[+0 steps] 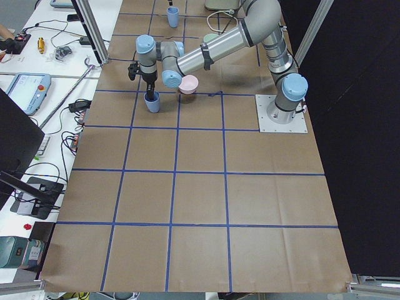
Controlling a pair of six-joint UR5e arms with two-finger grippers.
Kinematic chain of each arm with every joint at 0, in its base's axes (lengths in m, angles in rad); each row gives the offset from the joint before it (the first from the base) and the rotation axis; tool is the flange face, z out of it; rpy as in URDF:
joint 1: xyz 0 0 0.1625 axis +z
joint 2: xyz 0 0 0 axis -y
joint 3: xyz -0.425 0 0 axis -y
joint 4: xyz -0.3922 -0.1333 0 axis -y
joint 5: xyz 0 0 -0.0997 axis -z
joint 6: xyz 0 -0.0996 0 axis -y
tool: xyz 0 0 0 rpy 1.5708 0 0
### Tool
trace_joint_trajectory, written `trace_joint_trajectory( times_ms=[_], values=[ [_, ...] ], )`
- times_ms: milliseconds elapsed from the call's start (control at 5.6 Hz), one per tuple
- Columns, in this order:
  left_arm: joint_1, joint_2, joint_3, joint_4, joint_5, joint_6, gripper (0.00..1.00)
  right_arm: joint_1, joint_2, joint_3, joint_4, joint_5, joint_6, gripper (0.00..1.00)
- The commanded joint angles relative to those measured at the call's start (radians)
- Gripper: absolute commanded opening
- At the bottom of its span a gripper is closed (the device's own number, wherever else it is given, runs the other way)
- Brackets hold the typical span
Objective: Stack blue cups with both arms
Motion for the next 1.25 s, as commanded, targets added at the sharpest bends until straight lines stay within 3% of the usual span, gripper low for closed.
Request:
trace_joint_trajectory(
  times_ms=[0, 179, 357, 536, 714, 1071],
  values=[
    [0.000, 0.000, 0.003, 0.000, 0.000, -0.002, 0.00, 0.000, 0.006, 0.038, -0.020, -0.003, -0.004, 1.00],
    [0.000, 0.000, 0.004, 0.000, 0.002, -0.003, 0.00, 0.000, 0.008, 0.041, -0.020, -0.005, -0.004, 0.79],
    [-0.001, 0.018, 0.016, -0.015, 0.011, -0.006, 0.00, 0.000, 0.008, 0.046, -0.018, -0.005, -0.006, 0.42],
    [-0.018, 0.011, 0.036, -0.020, 0.035, -0.021, 0.00, 0.000, 0.008, 0.047, -0.018, -0.003, -0.006, 0.23],
    [-0.091, 0.025, 0.052, -0.020, 0.037, -0.035, 0.00, 0.000, 0.008, 0.047, -0.018, 0.001, 0.000, 0.09],
    [-0.284, -0.032, 0.139, 0.002, 0.032, -0.329, 0.00, 0.001, -0.012, -0.006, -0.012, 0.004, 0.005, 0.07]
  ],
)
